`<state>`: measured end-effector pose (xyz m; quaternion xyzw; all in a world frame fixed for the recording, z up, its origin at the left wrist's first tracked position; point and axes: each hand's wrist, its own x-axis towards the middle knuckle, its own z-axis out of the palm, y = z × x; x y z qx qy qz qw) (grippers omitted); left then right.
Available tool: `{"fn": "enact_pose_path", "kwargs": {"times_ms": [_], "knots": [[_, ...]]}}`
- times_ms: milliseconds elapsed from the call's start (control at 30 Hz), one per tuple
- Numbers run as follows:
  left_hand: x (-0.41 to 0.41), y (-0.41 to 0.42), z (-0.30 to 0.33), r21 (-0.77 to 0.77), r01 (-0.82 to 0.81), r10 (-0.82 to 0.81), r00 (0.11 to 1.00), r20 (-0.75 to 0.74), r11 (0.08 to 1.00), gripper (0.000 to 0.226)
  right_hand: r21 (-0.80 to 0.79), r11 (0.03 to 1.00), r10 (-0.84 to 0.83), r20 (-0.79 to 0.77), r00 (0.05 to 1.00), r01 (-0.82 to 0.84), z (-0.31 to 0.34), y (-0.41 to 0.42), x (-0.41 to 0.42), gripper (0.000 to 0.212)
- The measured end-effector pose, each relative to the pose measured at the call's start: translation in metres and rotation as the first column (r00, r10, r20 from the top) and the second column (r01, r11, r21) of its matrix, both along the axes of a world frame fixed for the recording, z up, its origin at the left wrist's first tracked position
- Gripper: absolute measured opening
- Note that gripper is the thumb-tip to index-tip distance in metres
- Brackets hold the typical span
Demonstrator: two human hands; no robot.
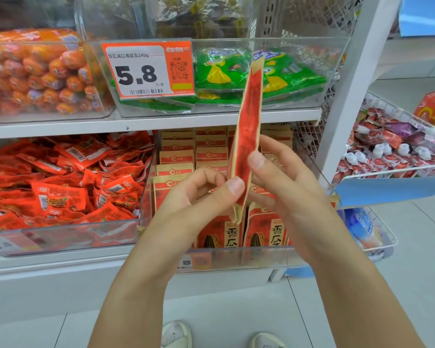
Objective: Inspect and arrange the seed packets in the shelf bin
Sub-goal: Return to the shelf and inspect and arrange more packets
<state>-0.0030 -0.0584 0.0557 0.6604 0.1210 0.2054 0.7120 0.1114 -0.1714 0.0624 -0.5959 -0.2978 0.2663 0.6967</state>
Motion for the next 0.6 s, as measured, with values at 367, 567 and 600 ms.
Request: {"fn": "enact_pose_path", "kwargs": {"times_ms": [367, 567, 600], "knots": [[0.0024, -0.0045, -0.0006, 0.041, -0.021, 0.023, 0.999, -0.038, 0.999, 0.052, 0.058, 0.988, -0.144, -0.021, 0.989, 0.145, -0.0036, 0.0021, 0.0005, 0.079], [0.0021, -0.0026, -0.0011, 0.041, -0.004, 0.006, 1.000, -0.031, 0.999, 0.047, 0.052, 0.993, -0.106, -0.025, 0.994, 0.108, -0.0009, -0.0007, 0.0019, 0.062], [0.0025, -0.0027, -0.0002, 0.032, -0.008, 0.009, 1.000, -0.024, 0.999, 0.048, 0.051, 0.993, -0.103, -0.028, 0.994, 0.104, -0.0003, -0.0006, 0.0020, 0.061]]}}
